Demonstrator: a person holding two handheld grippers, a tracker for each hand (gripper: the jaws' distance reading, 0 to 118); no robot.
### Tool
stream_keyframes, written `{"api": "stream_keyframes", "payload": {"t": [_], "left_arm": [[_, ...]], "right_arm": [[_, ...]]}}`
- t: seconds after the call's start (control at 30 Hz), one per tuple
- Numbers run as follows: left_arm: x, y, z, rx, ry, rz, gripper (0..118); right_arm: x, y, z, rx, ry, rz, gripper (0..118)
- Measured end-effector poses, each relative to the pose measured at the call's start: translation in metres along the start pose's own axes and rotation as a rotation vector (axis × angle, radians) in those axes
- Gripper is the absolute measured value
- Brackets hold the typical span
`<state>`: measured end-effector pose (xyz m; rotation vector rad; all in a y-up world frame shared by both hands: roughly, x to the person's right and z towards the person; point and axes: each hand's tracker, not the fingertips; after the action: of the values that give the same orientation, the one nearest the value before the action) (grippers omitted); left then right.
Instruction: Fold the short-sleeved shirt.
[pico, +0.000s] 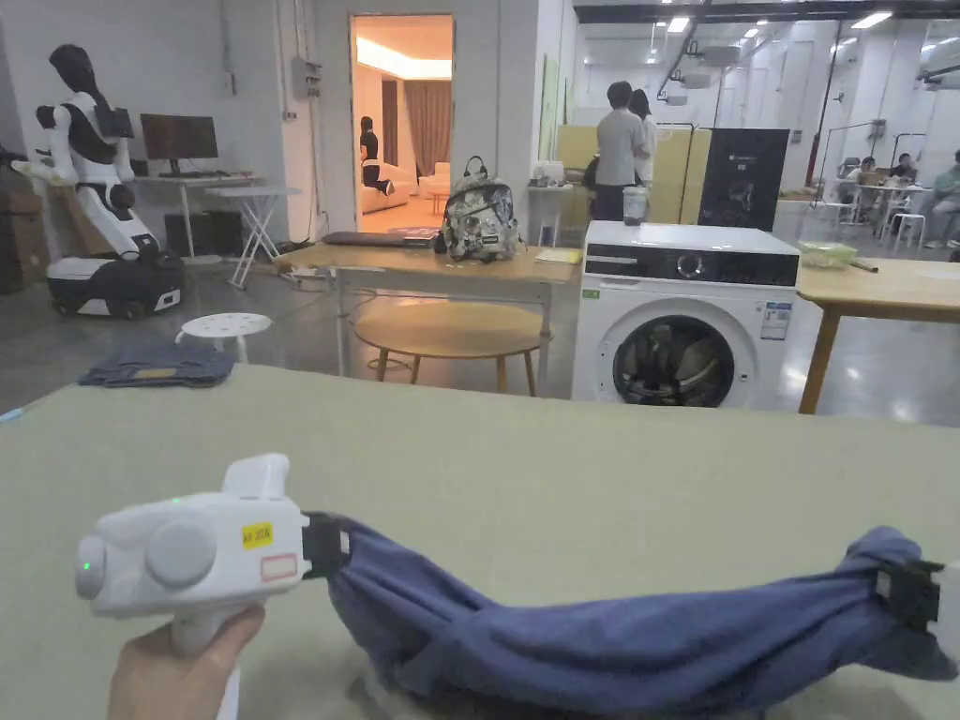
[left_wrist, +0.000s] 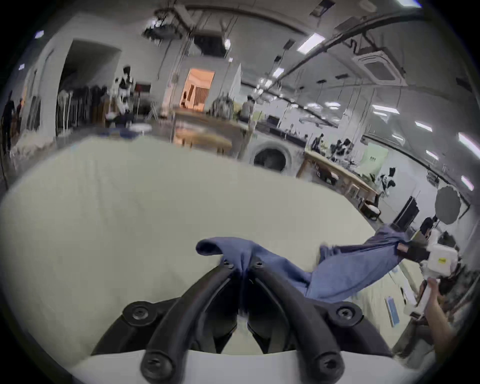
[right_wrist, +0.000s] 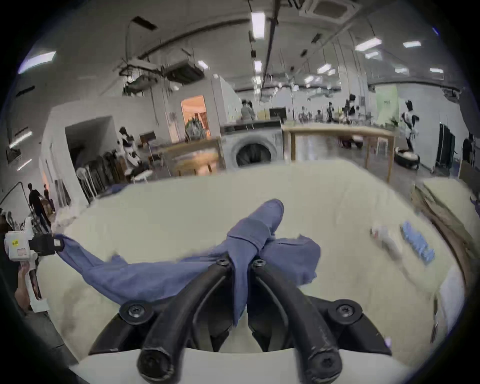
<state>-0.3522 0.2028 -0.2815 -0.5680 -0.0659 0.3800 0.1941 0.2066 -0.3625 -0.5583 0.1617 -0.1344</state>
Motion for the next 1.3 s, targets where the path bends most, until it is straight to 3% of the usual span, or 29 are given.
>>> {"api": "stream_keyframes", "payload": {"t": [0.07, 0.23, 0.4, 0.53, 0.57, 0.6, 0.63, 0.67, 0.7, 0.83, 0.97, 1.07, 1.13, 1.17, 1.2, 1.23, 1.27, 1.3], "left_arm": [[-0.014, -0.050, 0.008, -0.034, -0.042, 0.065, 0], [-0.036, -0.137, 0.079, -0.020, -0.092, 0.111, 0], [-0.025, -0.171, 0.141, 0.012, -0.092, 0.160, 0], [-0.020, -0.188, 0.166, 0.015, -0.061, 0.150, 0], [-0.021, -0.190, 0.167, 0.010, -0.056, 0.133, 10], [-0.021, -0.192, 0.166, -0.016, -0.051, 0.111, 27], [-0.019, -0.193, 0.167, -0.009, -0.015, 0.073, 53], [-0.018, -0.192, 0.169, 0.027, 0.043, 0.038, 87], [-0.018, -0.189, 0.171, 0.028, 0.044, 0.027, 88], [-0.015, -0.177, 0.193, 0.139, 0.034, -0.010, 88], [0.027, -0.158, 0.205, 0.242, 0.071, -0.188, 88], [0.059, -0.150, 0.202, 0.278, 0.010, -0.237, 88], [0.069, -0.148, 0.199, 0.295, -0.022, -0.256, 83], [0.075, -0.146, 0.196, 0.291, -0.038, -0.256, 69], [0.078, -0.145, 0.195, 0.289, -0.055, -0.248, 42], [0.078, -0.142, 0.193, 0.276, -0.102, -0.238, 7], [0.078, -0.143, 0.191, 0.241, -0.101, -0.214, 0], [0.079, -0.141, 0.193, 0.295, -0.090, -0.214, 0]], "right_arm": [[0.022, -0.056, 0.005, -0.004, -0.035, -0.022, 6], [0.056, -0.165, 0.076, -0.064, 0.022, -0.141, 6], [0.053, -0.203, 0.145, -0.024, 0.017, -0.174, 6], [0.044, -0.221, 0.179, -0.047, 0.000, -0.134, 11], [0.042, -0.222, 0.182, -0.079, -0.006, -0.103, 31], [0.039, -0.224, 0.186, -0.078, -0.026, -0.080, 52], [0.037, -0.224, 0.190, -0.066, -0.080, -0.041, 70], [0.037, -0.224, 0.195, -0.040, -0.100, -0.027, 76], [0.039, -0.221, 0.201, -0.031, -0.096, -0.030, 75], [0.032, -0.197, 0.223, 0.070, -0.043, -0.024, 76], [0.011, -0.163, 0.227, 0.144, -0.005, 0.058, 77], [-0.003, -0.147, 0.217, 0.165, 0.055, 0.077, 77], [-0.015, -0.140, 0.211, 0.176, 0.067, 0.091, 70], [-0.021, -0.136, 0.208, 0.174, 0.085, 0.102, 58], [-0.026, -0.134, 0.207, 0.170, 0.096, 0.112, 37], [-0.032, -0.132, 0.205, 0.166, 0.095, 0.121, 9], [-0.038, -0.131, 0.205, 0.163, 0.083, 0.135, 0], [-0.042, -0.131, 0.207, 0.173, 0.072, 0.148, 0]]}}
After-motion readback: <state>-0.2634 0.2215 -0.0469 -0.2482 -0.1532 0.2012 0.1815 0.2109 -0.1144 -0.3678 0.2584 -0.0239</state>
